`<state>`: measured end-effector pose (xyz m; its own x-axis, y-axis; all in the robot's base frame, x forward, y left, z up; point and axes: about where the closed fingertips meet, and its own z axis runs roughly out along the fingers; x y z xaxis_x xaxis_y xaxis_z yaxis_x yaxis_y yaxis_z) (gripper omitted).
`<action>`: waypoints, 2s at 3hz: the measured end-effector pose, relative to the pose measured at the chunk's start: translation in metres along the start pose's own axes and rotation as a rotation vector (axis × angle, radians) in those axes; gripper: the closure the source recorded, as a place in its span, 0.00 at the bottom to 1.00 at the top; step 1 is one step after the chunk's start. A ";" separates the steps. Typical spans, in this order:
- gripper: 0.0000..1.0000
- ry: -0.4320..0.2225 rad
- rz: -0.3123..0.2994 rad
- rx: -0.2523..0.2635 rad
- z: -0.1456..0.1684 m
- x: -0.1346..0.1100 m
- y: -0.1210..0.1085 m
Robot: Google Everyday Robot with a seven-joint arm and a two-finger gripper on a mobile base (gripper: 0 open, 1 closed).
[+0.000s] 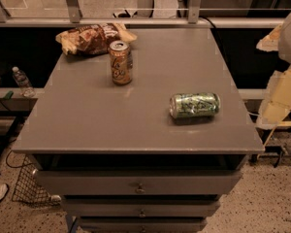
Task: Move green can near orange can
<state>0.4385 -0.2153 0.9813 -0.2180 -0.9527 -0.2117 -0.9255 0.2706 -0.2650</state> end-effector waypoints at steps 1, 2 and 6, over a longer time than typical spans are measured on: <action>0.00 0.000 0.000 0.000 0.000 0.000 0.000; 0.00 -0.082 -0.085 -0.038 0.031 -0.026 -0.015; 0.00 -0.164 -0.234 -0.205 0.138 -0.074 -0.023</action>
Offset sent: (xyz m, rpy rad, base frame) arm 0.0719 0.0610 -0.0536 0.1497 0.0187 0.2856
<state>0.5184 -0.1318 0.8735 0.0450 -0.9464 -0.3200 -0.9910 -0.0019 -0.1336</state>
